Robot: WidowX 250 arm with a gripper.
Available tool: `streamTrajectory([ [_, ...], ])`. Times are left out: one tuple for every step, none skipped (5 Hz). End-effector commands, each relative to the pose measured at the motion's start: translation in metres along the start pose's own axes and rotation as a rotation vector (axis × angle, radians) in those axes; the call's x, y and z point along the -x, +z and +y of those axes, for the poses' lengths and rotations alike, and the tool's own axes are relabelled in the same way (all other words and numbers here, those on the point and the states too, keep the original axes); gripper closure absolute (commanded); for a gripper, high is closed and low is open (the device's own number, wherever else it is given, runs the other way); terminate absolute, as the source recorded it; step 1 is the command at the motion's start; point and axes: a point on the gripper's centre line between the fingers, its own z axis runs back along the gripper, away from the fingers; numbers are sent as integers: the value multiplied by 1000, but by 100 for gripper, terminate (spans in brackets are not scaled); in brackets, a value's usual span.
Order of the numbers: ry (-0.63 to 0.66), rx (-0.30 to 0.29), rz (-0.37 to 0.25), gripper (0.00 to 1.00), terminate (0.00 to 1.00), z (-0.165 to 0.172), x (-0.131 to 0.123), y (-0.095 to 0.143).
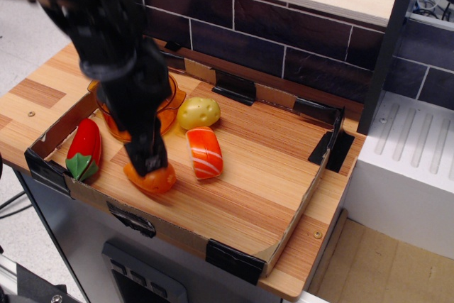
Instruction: Take carrot out of pot
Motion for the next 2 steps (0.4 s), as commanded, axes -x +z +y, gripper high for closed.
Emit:
streamTrajectory([
  [58, -10, -40, 0, 0, 28, -18, 57],
  [58, -10, -40, 0, 100, 28, -18, 57],
])
